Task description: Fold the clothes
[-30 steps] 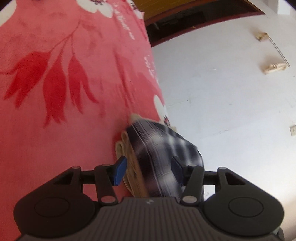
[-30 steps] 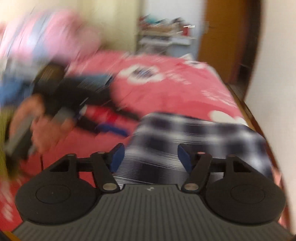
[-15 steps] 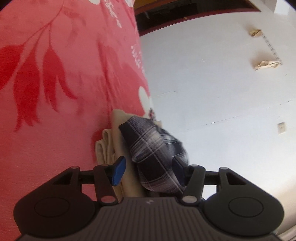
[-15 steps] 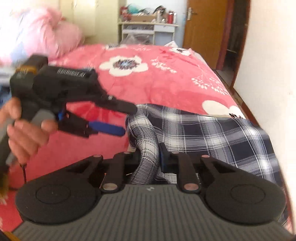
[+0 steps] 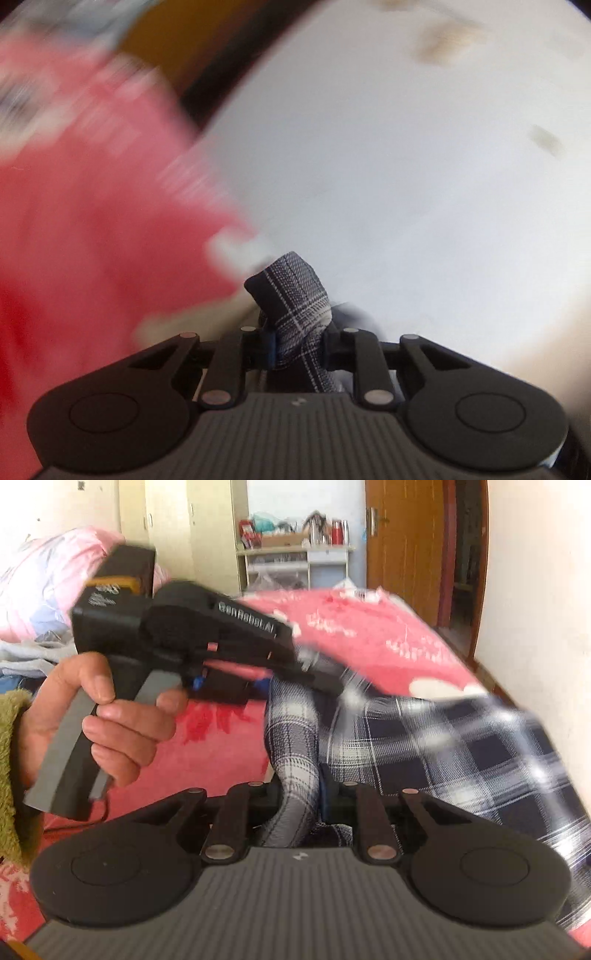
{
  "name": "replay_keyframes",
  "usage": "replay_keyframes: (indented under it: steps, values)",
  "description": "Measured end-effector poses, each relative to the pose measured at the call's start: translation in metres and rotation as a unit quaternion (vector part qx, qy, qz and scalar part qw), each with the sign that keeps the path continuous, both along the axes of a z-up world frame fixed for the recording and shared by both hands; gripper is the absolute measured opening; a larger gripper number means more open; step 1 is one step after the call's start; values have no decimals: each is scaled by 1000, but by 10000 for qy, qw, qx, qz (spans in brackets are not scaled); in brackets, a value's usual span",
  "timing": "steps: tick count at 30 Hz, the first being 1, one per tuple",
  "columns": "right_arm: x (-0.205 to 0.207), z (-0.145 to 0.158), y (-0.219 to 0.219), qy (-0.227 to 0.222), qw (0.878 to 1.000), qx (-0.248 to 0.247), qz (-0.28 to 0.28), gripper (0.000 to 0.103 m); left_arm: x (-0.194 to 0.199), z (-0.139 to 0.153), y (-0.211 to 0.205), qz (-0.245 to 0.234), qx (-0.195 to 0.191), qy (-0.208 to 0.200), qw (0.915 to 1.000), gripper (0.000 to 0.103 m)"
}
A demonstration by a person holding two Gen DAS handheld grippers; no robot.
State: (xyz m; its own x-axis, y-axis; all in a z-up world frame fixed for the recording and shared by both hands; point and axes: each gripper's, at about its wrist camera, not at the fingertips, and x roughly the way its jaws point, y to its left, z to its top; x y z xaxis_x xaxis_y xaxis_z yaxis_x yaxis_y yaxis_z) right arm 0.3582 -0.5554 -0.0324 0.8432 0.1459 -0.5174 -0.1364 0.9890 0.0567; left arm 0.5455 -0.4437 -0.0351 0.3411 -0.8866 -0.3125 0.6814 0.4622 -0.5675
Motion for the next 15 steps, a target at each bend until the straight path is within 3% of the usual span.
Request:
replay_keyframes:
  steps: [2, 4, 6, 7, 8, 10, 13, 15]
  values:
    - [-4, 5, 1, -193, 9998, -31, 16, 15, -3, 5, -2, -116, 36, -535, 9985, 22]
    - [-1, 3, 2, -214, 9998, -59, -16, 15, 6, -9, -3, 83, 371, -491, 9981, 24]
    - [10, -6, 1, -7, 10000, 75, -7, 20, 22, -36, 8, 545, 727, 71, 9958, 27]
    - [19, -14, 1, 211, 9996, 183, 30, 25, 30, -48, 17, 821, 730, 389, 9932, 28]
    - [28, -23, 1, 428, 9986, 292, 67, 28, 35, -55, 28, 1000, 574, 705, 9908, 39]
    - [34, -29, 0, 536, 9975, 447, 85, 33, 44, -63, 54, 1351, 265, 1228, 9828, 40]
    - [27, -20, -5, 485, 9964, 674, 148, 46, 27, -36, 94, 1851, 50, 987, 9777, 40]
    - [14, -10, -20, 310, 9944, 1007, 81, 46, 12, -17, 103, 1873, 46, 716, 9797, 40]
